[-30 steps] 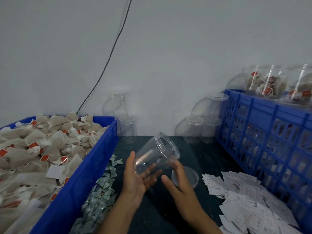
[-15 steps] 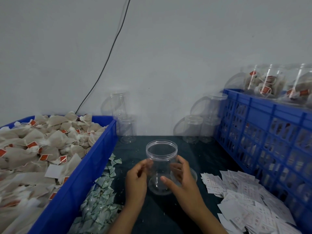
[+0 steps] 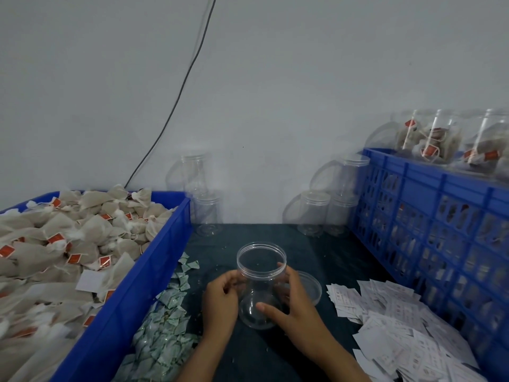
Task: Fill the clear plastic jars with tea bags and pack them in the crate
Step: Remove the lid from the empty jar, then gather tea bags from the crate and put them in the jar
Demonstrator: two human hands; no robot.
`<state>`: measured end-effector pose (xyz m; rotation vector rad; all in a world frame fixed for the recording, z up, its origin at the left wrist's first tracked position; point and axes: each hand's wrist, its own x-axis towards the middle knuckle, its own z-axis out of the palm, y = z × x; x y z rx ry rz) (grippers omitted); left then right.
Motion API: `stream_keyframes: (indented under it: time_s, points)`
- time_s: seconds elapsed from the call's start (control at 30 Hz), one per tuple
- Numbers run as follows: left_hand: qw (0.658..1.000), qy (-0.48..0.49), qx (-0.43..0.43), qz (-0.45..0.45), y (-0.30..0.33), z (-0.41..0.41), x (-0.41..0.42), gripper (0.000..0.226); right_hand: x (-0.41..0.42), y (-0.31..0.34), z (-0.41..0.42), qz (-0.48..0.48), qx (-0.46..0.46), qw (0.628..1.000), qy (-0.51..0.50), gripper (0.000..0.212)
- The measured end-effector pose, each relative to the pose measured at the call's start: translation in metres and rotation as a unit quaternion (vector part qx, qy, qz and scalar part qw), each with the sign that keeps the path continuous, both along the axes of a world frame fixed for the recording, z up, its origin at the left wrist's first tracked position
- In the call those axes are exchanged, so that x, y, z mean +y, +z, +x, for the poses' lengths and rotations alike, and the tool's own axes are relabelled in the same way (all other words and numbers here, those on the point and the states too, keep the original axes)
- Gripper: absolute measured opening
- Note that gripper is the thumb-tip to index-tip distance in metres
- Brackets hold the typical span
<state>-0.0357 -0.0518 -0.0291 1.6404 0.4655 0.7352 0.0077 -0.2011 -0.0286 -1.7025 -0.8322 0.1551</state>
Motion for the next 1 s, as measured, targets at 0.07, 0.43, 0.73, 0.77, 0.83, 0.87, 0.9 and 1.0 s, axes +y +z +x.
stream_keyframes:
  time_s: [0.07,0.43,0.73,0.77,0.83,0.87,0.9,1.0]
  points:
    - [1.0,-0.004,0.001,0.0,0.001,-0.001,-0.001,0.047,0.0,0.0,-0.001,-0.003,-0.004,1.0,-0.002,0.07]
    - [0.996,0.045,-0.051,-0.059,0.03,-0.018,0.002,0.038,-0.012,0.027,-0.001,0.175,-0.008,0.971,-0.163,0.023]
    - [0.973,0.143,-0.162,-0.079,0.109,-0.031,0.009,0.036,0.02,0.138,-0.006,0.289,-0.009,0.94,-0.181,0.032]
    - [0.973,0.138,-0.167,-0.085,0.122,-0.032,0.009,0.036,0.029,0.148,-0.011,0.283,0.003,0.946,-0.158,0.032]
    - [0.978,0.119,-0.153,-0.08,0.147,-0.034,0.012,0.034,0.048,0.164,-0.022,0.258,0.027,0.959,-0.118,0.032]
    - [0.984,0.102,-0.132,-0.068,0.158,-0.035,0.018,0.033,0.059,0.169,-0.028,0.238,0.035,0.965,-0.102,0.031]
    - [0.99,0.078,-0.105,-0.053,0.168,-0.038,0.025,0.032,0.069,0.173,-0.035,0.217,0.046,0.971,-0.085,0.03]
    - [0.999,0.007,0.005,0.045,0.181,-0.051,0.061,0.024,0.097,0.178,-0.057,0.161,0.082,0.983,-0.03,0.028]
